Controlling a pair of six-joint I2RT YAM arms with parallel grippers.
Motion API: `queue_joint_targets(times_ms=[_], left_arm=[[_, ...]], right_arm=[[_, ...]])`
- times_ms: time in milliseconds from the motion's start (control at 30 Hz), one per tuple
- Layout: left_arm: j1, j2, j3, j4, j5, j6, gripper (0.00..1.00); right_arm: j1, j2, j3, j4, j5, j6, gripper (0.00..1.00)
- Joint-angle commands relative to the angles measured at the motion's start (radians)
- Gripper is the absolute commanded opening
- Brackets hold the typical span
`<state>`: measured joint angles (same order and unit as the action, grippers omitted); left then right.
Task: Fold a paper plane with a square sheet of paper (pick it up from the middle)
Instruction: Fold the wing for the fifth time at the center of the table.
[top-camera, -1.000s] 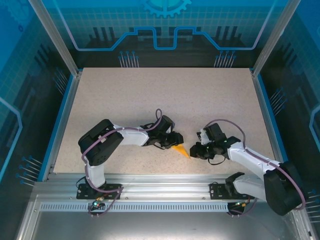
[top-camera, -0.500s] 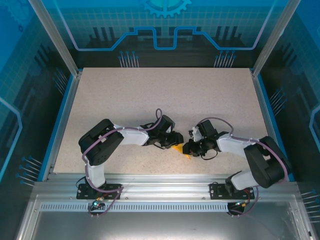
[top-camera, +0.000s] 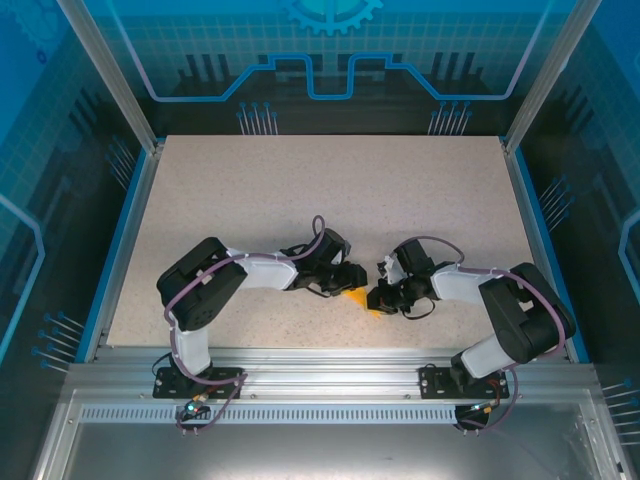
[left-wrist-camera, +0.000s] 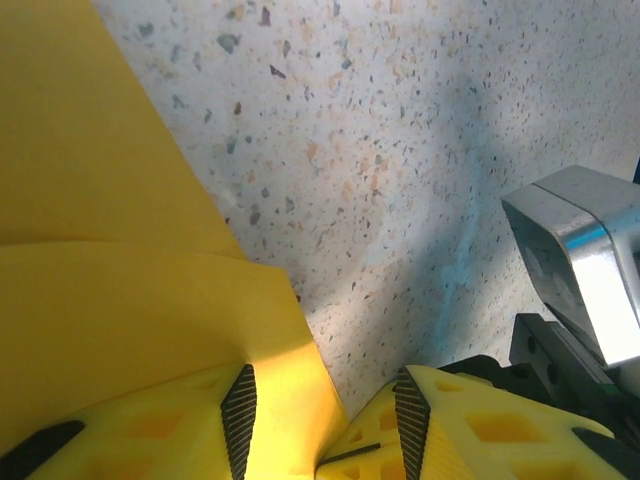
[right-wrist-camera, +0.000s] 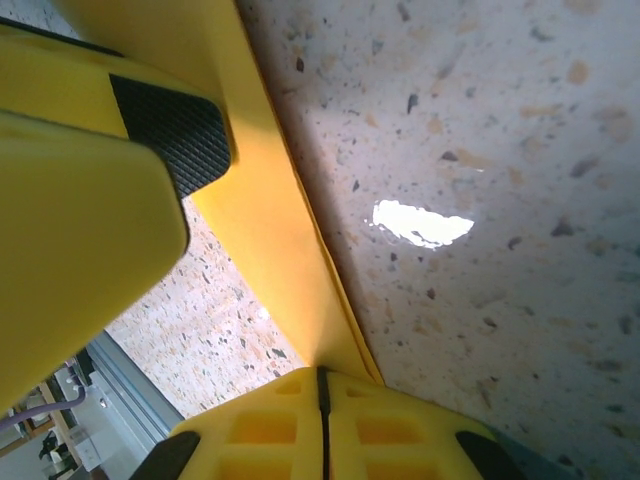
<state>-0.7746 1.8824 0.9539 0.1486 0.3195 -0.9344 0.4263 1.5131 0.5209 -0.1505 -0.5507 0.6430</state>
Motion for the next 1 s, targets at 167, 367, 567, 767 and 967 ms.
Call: queue_joint_targets(times_ms=[167,367,567,767,967], left_arm=[[0.061,0.021,-0.043,0.009,-0.035,0.095,0.44],[0.099,0.005,-0.064,0.024,-0.043,0.142,0.44],[0.146,-0.005,-0.082,0.001,-0.050,0.184,0.44],[0.199,-0.039,-0.119,-0.023,-0.053,0.206,0.44],[0.246,-0.053,-0.130,-0.066,-0.074,0.225,0.45]], right_arm=[[-0.018,0.040,-0.058,-0.066,0.101,-0.008,0.04],[-0.020,0.036,-0.061,-0.073,0.111,-0.002,0.01],[-0.021,0.038,-0.061,-0.075,0.115,0.001,0.01],[-0.022,0.038,-0.061,-0.075,0.118,0.003,0.00],[-0.023,0.039,-0.058,-0.073,0.115,0.000,0.00]])
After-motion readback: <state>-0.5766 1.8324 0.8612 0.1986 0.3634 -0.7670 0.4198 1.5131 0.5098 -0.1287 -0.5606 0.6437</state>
